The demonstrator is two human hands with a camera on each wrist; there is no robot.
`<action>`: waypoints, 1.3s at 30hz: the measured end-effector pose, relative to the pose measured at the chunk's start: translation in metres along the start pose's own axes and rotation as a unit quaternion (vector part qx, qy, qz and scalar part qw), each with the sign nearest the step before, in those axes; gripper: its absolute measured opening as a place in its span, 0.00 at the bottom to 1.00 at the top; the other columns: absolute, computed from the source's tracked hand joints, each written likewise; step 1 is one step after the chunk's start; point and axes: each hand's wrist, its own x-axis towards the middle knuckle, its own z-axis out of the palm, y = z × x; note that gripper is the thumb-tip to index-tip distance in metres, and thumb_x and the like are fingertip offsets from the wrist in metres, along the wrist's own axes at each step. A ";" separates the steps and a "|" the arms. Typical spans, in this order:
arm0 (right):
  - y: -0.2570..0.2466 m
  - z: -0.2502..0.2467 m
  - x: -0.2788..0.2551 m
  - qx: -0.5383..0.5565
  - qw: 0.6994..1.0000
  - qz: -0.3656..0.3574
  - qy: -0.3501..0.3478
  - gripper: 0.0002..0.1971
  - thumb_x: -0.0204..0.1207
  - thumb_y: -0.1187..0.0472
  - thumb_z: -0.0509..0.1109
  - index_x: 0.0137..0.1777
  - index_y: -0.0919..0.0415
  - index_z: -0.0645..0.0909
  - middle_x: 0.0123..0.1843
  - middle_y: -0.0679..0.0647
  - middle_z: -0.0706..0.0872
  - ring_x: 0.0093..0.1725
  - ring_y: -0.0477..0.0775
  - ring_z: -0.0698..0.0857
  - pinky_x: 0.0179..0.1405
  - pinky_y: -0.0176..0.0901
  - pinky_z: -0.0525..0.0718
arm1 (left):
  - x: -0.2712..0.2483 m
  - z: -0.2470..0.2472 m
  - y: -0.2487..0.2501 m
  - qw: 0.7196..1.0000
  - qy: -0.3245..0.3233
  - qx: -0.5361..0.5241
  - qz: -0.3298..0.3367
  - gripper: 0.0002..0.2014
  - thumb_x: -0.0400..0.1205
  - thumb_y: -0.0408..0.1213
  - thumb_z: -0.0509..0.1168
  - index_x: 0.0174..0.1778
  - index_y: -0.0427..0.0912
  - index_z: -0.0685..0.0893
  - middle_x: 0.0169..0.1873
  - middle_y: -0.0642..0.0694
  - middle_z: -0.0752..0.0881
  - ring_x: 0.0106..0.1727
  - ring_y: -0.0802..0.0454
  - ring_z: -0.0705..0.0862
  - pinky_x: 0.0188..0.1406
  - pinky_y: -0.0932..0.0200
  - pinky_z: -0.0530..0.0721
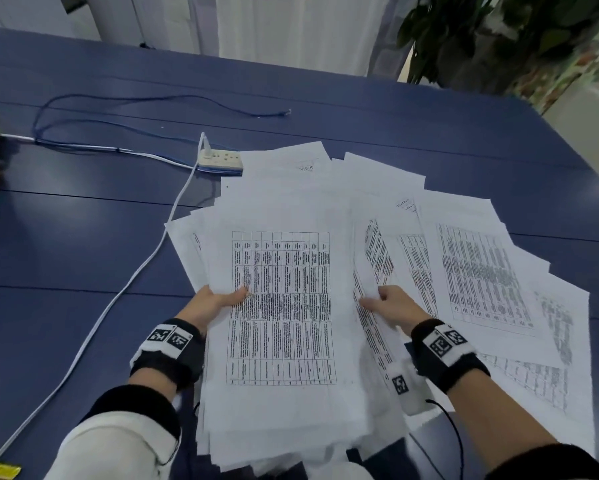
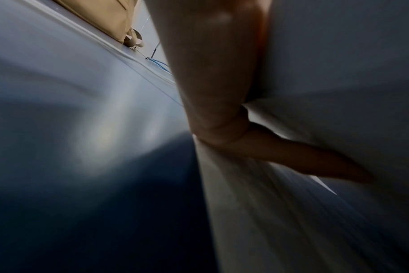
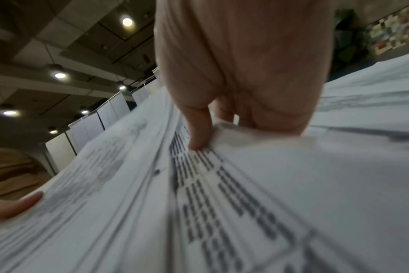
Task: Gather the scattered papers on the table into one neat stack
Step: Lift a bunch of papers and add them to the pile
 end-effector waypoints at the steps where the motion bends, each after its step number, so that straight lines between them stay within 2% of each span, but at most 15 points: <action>1: -0.003 0.000 -0.002 0.036 0.999 -0.013 0.003 0.07 0.80 0.56 0.66 0.49 0.60 0.78 0.47 0.53 0.82 0.45 0.52 0.81 0.47 0.43 0.76 | 0.002 -0.001 -0.002 1.000 0.003 -0.001 -0.009 0.25 0.79 0.35 0.67 0.71 0.30 0.72 0.69 0.40 0.77 0.70 0.45 0.75 0.66 0.59 0.65; 4: -0.008 0.009 0.000 0.122 0.991 -0.005 0.048 0.14 0.82 0.63 0.60 0.61 0.73 0.78 0.59 0.69 0.84 0.58 0.66 0.83 0.60 0.54 0.79 | 0.001 0.005 -0.002 1.000 -0.004 0.003 -0.009 0.29 0.73 0.40 0.73 0.68 0.30 0.76 0.64 0.40 0.82 0.63 0.46 0.80 0.68 0.55 0.70; 6: -0.012 0.016 0.001 0.131 0.990 0.012 0.055 0.16 0.82 0.63 0.59 0.59 0.77 0.79 0.55 0.72 0.85 0.51 0.65 0.84 0.59 0.58 0.80 | 0.001 0.010 0.000 1.000 -0.015 0.019 -0.009 0.33 0.70 0.44 0.76 0.67 0.30 0.76 0.63 0.41 0.82 0.64 0.44 0.80 0.72 0.49 0.71; 9: -0.020 0.018 0.007 0.163 0.984 0.041 0.063 0.19 0.83 0.62 0.59 0.60 0.80 0.77 0.49 0.68 0.84 0.48 0.62 0.83 0.53 0.54 0.81 | 0.007 0.010 -0.003 0.999 -0.026 0.021 -0.034 0.47 0.64 0.56 0.77 0.74 0.36 0.69 0.72 0.44 0.75 0.73 0.43 0.73 0.77 0.43 0.65; 12: -0.028 0.023 0.006 0.161 0.983 0.074 0.042 0.29 0.84 0.51 0.54 0.74 0.75 0.65 0.73 0.67 0.73 0.72 0.65 0.73 0.72 0.54 0.71 | 0.009 0.015 -0.006 0.998 -0.016 0.060 -0.020 0.53 0.59 0.64 0.76 0.75 0.37 0.68 0.72 0.50 0.71 0.74 0.49 0.69 0.78 0.46 0.60; 15: -0.027 0.030 0.003 0.172 0.984 0.039 -0.010 0.40 0.79 0.40 0.59 0.81 0.66 0.53 0.82 0.58 0.61 0.80 0.62 0.62 0.79 0.57 0.61 | 0.021 0.017 -0.015 0.993 0.000 0.118 -0.020 0.70 0.42 0.69 0.78 0.77 0.35 0.64 0.75 0.40 0.72 0.75 0.41 0.70 0.76 0.40 0.65; 17: -0.016 0.026 -0.001 0.201 0.979 0.026 -0.017 0.43 0.70 0.42 0.73 0.79 0.63 0.61 0.72 0.53 0.73 0.73 0.62 0.73 0.74 0.57 0.69 | 0.022 0.014 -0.013 0.992 -0.008 0.128 0.002 0.62 0.47 0.65 0.80 0.74 0.36 0.68 0.72 0.41 0.76 0.72 0.42 0.75 0.75 0.41 0.68; 20: 0.000 0.010 -0.003 0.254 0.967 0.027 -0.004 0.19 0.71 0.63 0.75 0.61 0.69 0.80 0.51 0.60 0.88 0.49 0.60 0.87 0.51 0.52 0.85 | -0.007 0.021 0.006 0.990 -0.017 0.128 0.049 0.36 0.68 0.44 0.78 0.69 0.38 0.70 0.66 0.47 0.79 0.67 0.48 0.77 0.71 0.53 0.69; 23: 0.006 0.002 -0.006 0.282 0.959 0.018 -0.009 0.13 0.75 0.73 0.69 0.60 0.69 0.79 0.52 0.63 0.88 0.48 0.61 0.87 0.45 0.50 0.85 | -0.005 0.026 0.004 0.976 0.050 0.163 0.136 0.52 0.68 0.44 0.78 0.79 0.38 0.50 0.78 0.43 0.59 0.79 0.45 0.61 0.78 0.47 0.60; 25: 0.003 0.002 -0.007 0.305 0.952 0.004 0.002 0.16 0.77 0.73 0.67 0.64 0.68 0.77 0.51 0.60 0.87 0.48 0.60 0.86 0.44 0.49 0.84 | -0.005 0.031 0.009 0.933 0.139 0.275 0.187 0.51 0.66 0.50 0.77 0.78 0.32 0.56 0.81 0.47 0.49 0.81 0.47 0.49 0.80 0.42 0.53; 27: -0.001 0.004 -0.009 0.310 0.951 -0.008 0.012 0.17 0.78 0.73 0.66 0.66 0.66 0.74 0.52 0.58 0.85 0.50 0.58 0.85 0.48 0.49 0.83 | -0.005 0.036 0.013 0.936 0.124 0.259 0.203 0.40 0.70 0.47 0.76 0.71 0.30 0.67 0.79 0.43 0.60 0.79 0.45 0.59 0.78 0.43 0.60; 30: -0.003 0.004 -0.012 0.324 0.945 -0.030 0.020 0.18 0.78 0.73 0.64 0.68 0.63 0.73 0.51 0.56 0.85 0.50 0.57 0.84 0.51 0.50 0.82 | -0.014 0.041 0.023 0.958 0.036 0.198 0.206 0.18 0.78 0.38 0.69 0.63 0.35 0.80 0.57 0.42 0.85 0.60 0.46 0.82 0.60 0.57 0.77; 34: -0.008 -0.009 -0.021 0.350 0.934 -0.066 0.026 0.19 0.78 0.71 0.65 0.68 0.62 0.73 0.56 0.57 0.85 0.56 0.59 0.84 0.63 0.56 0.80 | -0.022 0.042 0.043 0.966 0.028 0.141 0.215 0.10 0.80 0.33 0.66 0.57 0.38 0.83 0.46 0.46 0.86 0.51 0.50 0.84 0.48 0.63 0.78; 37: -0.010 -0.032 -0.020 0.388 0.914 -0.096 0.069 0.14 0.79 0.69 0.65 0.64 0.63 0.76 0.52 0.56 0.86 0.48 0.53 0.85 0.52 0.44 0.85 | -0.017 0.040 0.060 0.972 0.011 0.085 0.219 0.12 0.79 0.30 0.67 0.58 0.38 0.81 0.43 0.49 0.86 0.41 0.61 0.87 0.36 0.72 0.80; 39: -0.005 -0.049 -0.015 0.378 0.913 -0.093 0.125 0.13 0.80 0.66 0.64 0.64 0.64 0.78 0.48 0.54 0.85 0.42 0.49 0.81 0.45 0.39 0.80 | -0.009 0.044 0.064 0.976 0.012 0.047 0.214 0.13 0.79 0.29 0.66 0.59 0.35 0.80 0.42 0.51 0.85 0.33 0.71 0.86 0.37 0.75 0.82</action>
